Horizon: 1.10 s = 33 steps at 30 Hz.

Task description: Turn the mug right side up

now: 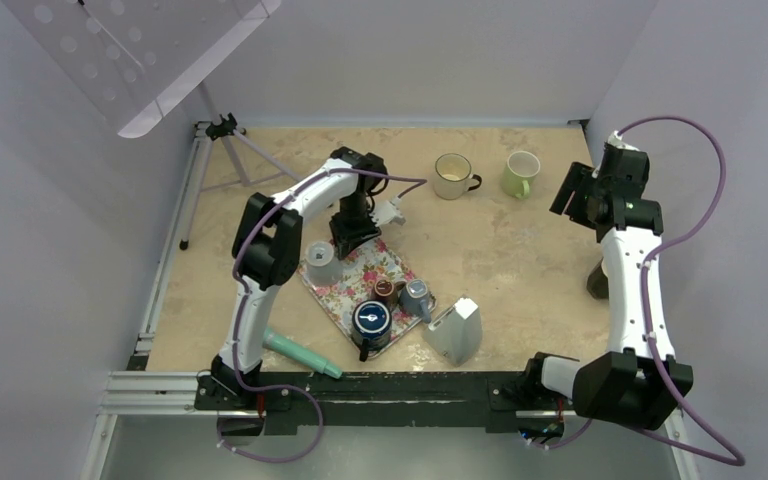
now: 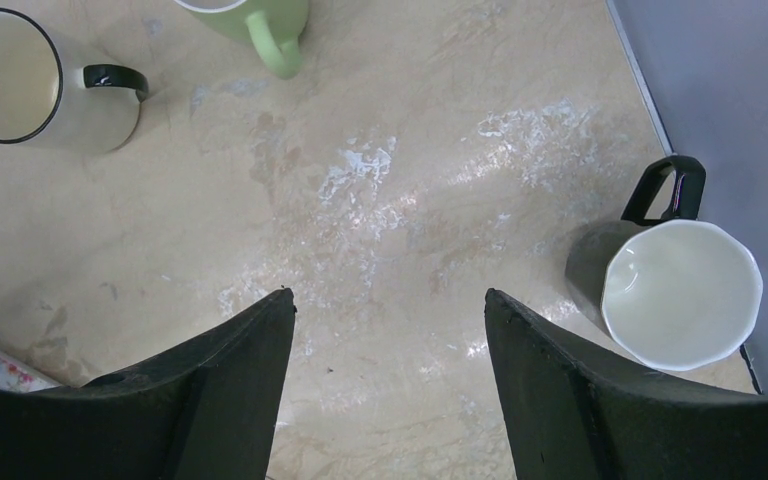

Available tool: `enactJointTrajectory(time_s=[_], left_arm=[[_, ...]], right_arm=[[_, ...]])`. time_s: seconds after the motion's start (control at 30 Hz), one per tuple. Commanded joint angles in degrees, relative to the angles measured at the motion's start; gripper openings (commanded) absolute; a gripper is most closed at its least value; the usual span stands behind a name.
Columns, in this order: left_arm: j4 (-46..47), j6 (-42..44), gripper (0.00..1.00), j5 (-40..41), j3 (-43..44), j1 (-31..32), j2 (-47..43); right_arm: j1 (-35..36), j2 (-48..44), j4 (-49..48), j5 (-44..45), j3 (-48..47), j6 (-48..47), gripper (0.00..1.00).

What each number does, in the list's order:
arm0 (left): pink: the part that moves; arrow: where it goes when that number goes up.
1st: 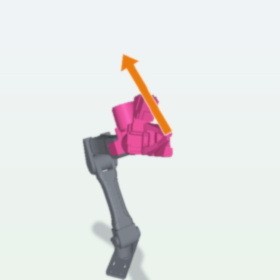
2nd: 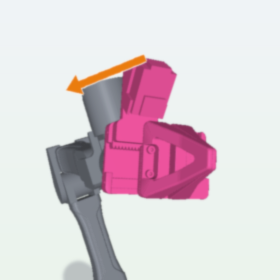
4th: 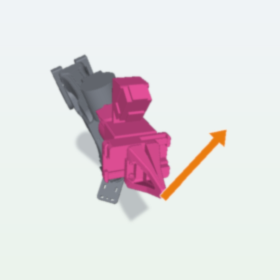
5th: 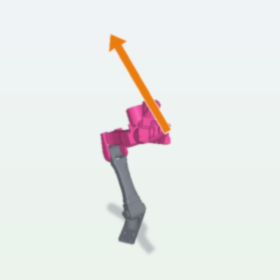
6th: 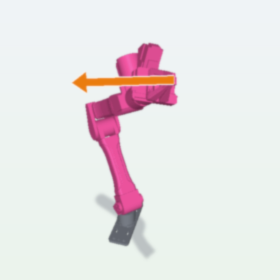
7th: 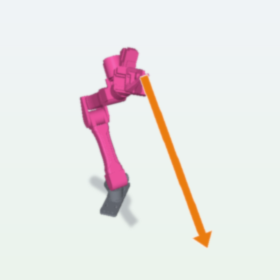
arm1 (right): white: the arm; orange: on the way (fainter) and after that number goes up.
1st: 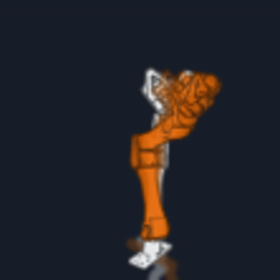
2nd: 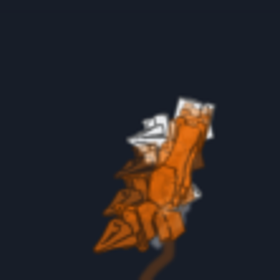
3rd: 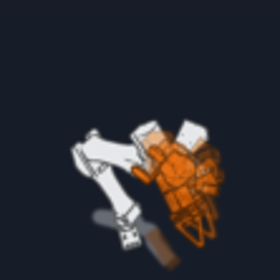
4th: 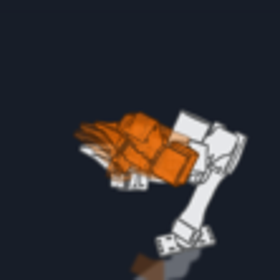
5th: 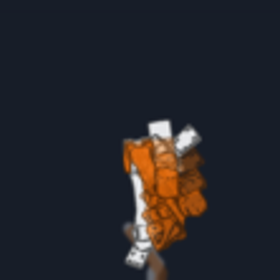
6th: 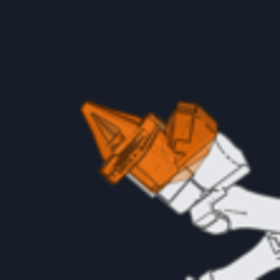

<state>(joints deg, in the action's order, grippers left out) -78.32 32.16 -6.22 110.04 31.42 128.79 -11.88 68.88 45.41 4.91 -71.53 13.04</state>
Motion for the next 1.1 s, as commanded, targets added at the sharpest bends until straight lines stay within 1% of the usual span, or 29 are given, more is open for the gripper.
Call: enactJointTrajectory(time_s=[0.0, 0.07, 0.13, 0.27, 0.33, 0.4, 0.47, 0.53, 0.6, 0.67, 0.7, 0.8, 0.9, 0.97, 1.07], left_arm=[[1.32, -0.16, 0.33, -1.12, -1.62, -0.05, -0.04], [1.59, -0.56, 0.18, -1.7, -1.14, -0.09, -0.64], [1.25, -0.78, 0.01, -2.87, -0.32, -0.14, -1.49], [-0.06, -1.04, 0.0, -6.19, 2.62, -0.54, -3.36], [0.52, -2.56, 0.0, -8.54, 4.75, -1.44, -4.65], [1.87, -5.71, 0.0, -12.22, 7.3, -2.57, -6.42], [3.95, -8.9, 0.0, -16.45, 10.92, -3.46, -8.59], [6.84, -12.77, 0.0, -19.93, 13.39, -3.84, -10.78], [11.67, -17.88, 0.0, -24.19, 14.36, -4.45, -13.18], [17.47, -24.97, 0.0, -28.36, 14.08, -5.28, -15.52], [20.47, -28.23, 0.0, -30.7, 13.8, -5.6, -16.55], [28.28, -37.25, 0.0, -37.01, 12.16, -5.84, -19.04], [32.76, -45.05, 0.0, -43.33, 11.97, -5.85, -19.41], [34.35, -48.62, 0.0, -45.9, 12.25, -5.8, -19.02], [38.29, -52.13, 0.0, -48.09, 9.52, -5.51, -19.98]], right_arm=[[0.49, -1.95, -1.55, -0.47, -2.0, 0.55, 0.73], [0.46, -2.2, -1.47, -0.58, -1.87, 0.53, 0.73], [0.6, -2.56, -1.46, -0.83, -1.78, 0.53, 0.73], [1.12, -3.05, -0.79, -0.78, -2.36, 0.39, 0.73], [2.4, -3.22, -0.44, -2.71, -2.92, -0.47, 0.72], [5.09, -3.65, -1.45, -6.92, -3.33, -0.3, 0.73], [10.7, -4.63, -4.44, -11.86, -3.02, 1.27, 0.77], [15.63, -6.26, -11.83, -18.43, -1.32, 3.75, 0.78], [18.79, -9.57, -22.73, -25.11, 5.0, 8.67, 0.79], [22.11, -11.86, -33.47, -28.77, 10.95, 13.86, 0.79], [24.02, -12.46, -37.32, -29.94, 13.15, 15.87, 0.8], [28.52, -13.17, -48.73, -32.82, 19.22, 21.33, 0.81], [31.08, -12.86, -61.56, -35.7, 25.72, 28.35, 0.82], [32.49, -11.88, -65.85, -34.99, 27.8, 30.4, 0.82], [35.14, -10.89, -70.04, -32.78, 28.1, 30.56, 0.82]])
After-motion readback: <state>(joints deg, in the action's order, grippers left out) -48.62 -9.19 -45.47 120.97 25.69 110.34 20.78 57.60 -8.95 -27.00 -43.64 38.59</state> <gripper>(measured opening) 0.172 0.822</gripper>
